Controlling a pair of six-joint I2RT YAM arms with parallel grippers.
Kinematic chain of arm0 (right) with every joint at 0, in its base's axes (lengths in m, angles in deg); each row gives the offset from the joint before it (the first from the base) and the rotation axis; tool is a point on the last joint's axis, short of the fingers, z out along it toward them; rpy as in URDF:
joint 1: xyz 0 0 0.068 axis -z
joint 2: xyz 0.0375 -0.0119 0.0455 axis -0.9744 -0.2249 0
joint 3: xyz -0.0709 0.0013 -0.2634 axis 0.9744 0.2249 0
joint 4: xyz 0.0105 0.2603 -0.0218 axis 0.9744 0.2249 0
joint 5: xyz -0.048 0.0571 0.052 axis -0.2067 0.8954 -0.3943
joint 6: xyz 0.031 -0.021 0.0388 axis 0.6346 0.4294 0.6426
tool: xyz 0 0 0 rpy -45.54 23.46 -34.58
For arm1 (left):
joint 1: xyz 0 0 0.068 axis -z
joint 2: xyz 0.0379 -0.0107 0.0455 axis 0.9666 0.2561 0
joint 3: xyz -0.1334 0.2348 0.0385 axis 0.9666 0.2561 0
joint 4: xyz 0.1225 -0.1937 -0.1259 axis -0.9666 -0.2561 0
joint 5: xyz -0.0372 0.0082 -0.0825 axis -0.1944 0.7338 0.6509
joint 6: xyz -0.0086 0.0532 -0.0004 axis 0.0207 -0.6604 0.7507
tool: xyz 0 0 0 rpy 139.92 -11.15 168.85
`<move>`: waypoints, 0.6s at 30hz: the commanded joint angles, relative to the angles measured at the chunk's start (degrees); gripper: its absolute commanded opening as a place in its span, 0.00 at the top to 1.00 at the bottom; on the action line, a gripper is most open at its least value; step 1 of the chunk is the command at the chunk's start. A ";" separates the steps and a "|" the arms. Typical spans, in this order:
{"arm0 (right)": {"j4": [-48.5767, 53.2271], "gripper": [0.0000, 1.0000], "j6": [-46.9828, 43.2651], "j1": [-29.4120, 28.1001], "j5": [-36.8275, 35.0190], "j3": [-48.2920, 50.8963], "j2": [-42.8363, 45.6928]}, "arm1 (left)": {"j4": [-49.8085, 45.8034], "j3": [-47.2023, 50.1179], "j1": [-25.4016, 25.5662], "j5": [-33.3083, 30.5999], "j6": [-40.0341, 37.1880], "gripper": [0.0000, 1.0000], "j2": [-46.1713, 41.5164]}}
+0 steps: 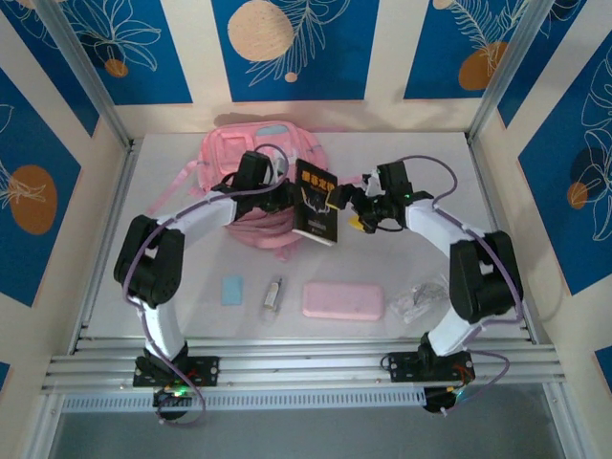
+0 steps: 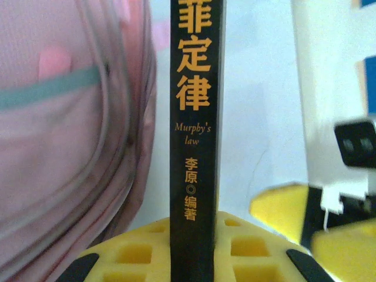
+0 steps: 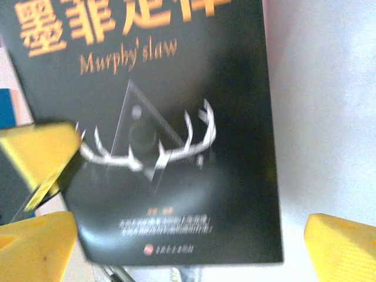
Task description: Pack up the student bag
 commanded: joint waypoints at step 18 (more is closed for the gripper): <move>-52.42 0.01 38.11 -15.91 -7.47 12.83 -2.32 | 37.54 9.25 -1.54 -16.62 23.11 0.99 -5.17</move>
